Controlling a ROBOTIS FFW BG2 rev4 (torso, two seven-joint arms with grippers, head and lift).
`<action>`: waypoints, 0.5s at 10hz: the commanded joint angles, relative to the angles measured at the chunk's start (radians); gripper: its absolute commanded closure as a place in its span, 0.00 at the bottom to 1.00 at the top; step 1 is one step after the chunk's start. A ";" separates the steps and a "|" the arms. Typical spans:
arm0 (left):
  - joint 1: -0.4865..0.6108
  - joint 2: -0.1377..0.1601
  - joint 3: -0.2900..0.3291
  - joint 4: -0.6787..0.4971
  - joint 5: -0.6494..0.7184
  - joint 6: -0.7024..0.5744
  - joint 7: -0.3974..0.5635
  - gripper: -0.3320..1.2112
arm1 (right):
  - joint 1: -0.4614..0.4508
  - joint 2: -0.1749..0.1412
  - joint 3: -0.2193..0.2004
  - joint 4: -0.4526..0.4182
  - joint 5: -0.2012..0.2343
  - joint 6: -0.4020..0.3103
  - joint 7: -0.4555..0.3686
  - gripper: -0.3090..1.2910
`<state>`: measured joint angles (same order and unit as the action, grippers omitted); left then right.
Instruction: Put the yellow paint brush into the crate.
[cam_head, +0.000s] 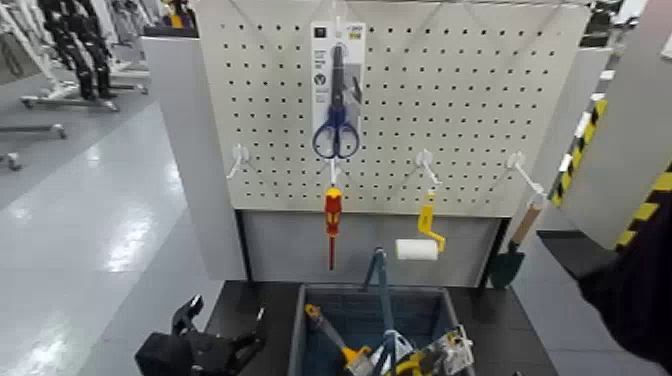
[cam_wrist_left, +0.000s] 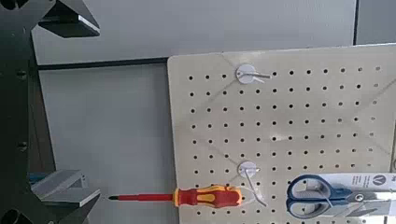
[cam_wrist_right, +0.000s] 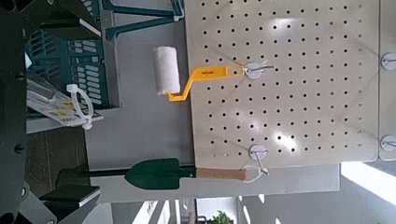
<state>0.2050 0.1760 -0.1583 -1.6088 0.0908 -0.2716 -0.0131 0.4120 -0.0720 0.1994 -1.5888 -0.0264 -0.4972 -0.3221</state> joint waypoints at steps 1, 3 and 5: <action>0.036 0.002 -0.001 -0.008 -0.017 -0.032 0.015 0.28 | -0.001 0.000 0.000 -0.002 -0.001 0.003 0.000 0.28; 0.047 0.000 -0.015 -0.006 -0.017 -0.052 0.016 0.28 | 0.001 0.000 -0.002 -0.005 -0.001 0.006 0.002 0.28; 0.051 0.000 -0.018 0.000 -0.016 -0.077 0.025 0.28 | 0.001 0.000 -0.003 -0.007 -0.001 0.009 0.002 0.28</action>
<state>0.2542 0.1765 -0.1752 -1.6103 0.0746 -0.3440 0.0114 0.4126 -0.0721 0.1964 -1.5945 -0.0276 -0.4897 -0.3206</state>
